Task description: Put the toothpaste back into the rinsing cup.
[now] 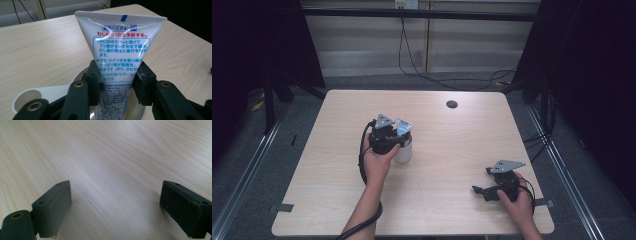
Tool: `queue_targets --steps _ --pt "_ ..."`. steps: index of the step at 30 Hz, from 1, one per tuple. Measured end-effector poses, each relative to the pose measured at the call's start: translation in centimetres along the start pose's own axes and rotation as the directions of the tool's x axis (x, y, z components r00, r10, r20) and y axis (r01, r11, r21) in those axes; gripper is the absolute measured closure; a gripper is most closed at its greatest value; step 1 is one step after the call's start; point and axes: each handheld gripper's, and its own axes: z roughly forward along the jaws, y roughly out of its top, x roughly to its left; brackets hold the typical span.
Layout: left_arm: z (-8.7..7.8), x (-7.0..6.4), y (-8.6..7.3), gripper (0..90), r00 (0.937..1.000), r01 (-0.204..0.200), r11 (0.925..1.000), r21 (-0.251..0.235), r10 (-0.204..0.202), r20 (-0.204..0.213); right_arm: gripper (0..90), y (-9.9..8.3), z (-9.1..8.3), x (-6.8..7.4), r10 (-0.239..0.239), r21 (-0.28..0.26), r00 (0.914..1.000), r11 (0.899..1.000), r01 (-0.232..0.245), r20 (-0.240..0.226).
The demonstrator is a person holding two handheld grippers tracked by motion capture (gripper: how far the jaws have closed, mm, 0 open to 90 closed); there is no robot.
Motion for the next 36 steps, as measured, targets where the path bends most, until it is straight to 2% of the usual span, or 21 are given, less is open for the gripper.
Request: queue_targets --steps 25,36 --pt "0.3 -0.3 -0.8 61.3 0.9999 -0.008 0.9998 0.017 0.008 -0.007 10.1 0.0 0.0 0.0 -0.005 -0.001 1.0000 1.000 0.005 -0.003" --pt "0.2 -0.4 -1.0 59.5 0.9997 -0.024 0.9996 0.012 0.024 0.007 10.1 0.0 0.0 0.0 -0.004 -0.001 1.0000 1.000 0.004 -0.003"
